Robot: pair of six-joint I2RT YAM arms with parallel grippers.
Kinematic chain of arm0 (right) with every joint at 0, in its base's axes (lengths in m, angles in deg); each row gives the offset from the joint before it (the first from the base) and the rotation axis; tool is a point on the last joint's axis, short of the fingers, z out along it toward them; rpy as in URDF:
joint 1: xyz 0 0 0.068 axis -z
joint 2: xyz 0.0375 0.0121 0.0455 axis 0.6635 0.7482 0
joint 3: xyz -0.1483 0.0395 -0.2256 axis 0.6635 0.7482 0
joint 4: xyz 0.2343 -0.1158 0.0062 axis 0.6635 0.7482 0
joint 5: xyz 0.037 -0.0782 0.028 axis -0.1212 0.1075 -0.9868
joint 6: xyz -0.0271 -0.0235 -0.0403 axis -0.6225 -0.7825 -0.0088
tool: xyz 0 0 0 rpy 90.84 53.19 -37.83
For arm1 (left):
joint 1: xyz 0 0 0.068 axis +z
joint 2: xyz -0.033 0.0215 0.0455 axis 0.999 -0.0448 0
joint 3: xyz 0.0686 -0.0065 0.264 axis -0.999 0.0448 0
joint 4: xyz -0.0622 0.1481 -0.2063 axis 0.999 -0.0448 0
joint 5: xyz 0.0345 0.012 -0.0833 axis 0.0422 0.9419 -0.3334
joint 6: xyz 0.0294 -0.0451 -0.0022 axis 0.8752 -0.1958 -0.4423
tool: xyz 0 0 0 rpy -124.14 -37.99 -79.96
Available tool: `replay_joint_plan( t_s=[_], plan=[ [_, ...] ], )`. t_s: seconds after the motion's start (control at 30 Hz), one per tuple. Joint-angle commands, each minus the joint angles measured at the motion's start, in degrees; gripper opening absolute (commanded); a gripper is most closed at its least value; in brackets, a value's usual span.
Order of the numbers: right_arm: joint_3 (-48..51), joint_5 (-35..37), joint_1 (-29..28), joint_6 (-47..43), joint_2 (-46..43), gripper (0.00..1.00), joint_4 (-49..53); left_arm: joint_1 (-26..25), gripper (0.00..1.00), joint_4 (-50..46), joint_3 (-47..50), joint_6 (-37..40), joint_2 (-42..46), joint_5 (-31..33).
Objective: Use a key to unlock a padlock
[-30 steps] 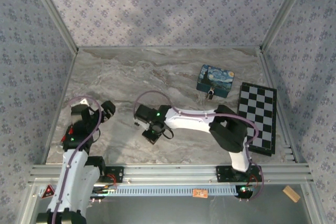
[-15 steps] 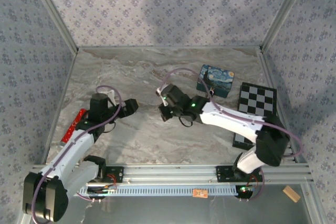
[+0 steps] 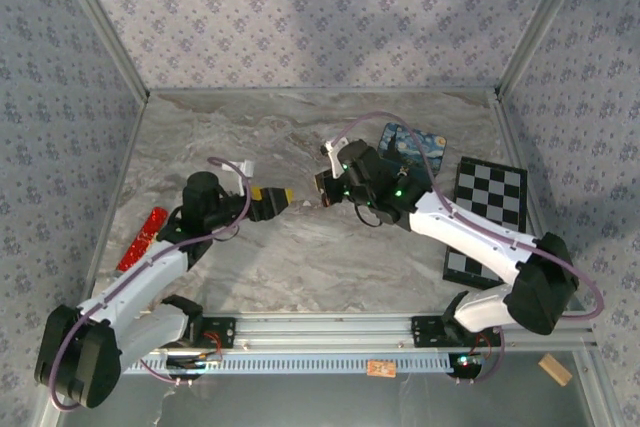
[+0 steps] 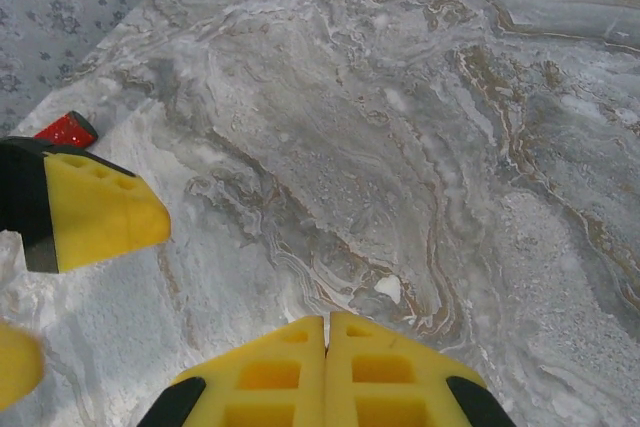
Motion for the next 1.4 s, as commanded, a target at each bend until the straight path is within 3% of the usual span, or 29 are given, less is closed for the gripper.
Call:
replay_joint_plan(
  t_s=[0.0, 0.23, 0.6, 0.87, 1.37],
  plan=[
    [-2.32, -2.83, -0.08, -1.04, -2.23, 0.0, -0.83, -1.16, 0.9, 10.81, 0.1, -2.04, -0.77, -7.07],
    [-6.19, -4.82, -1.63, -1.36, -4.24, 0.0, -0.15, -6.03, 0.89, 7.01, -4.13, 3.85, -2.38, -7.44],
    [-9.48, -7.15, -5.66, -1.5, -3.52, 0.0, -0.66, -8.18, 1.0, 12.69, -7.18, 2.62, -6.99, -10.07],
    [-9.11, -6.22, -6.57, -1.85, -1.98, 0.0, -0.9, -9.09, 0.99, 15.26, -7.88, 0.29, -6.05, -12.01],
    [-5.57, -0.36, -4.9, -4.97, -2.31, 0.0, 0.15, -9.77, 0.68, 11.21, -8.56, 1.36, -3.22, -12.75]
  ],
)
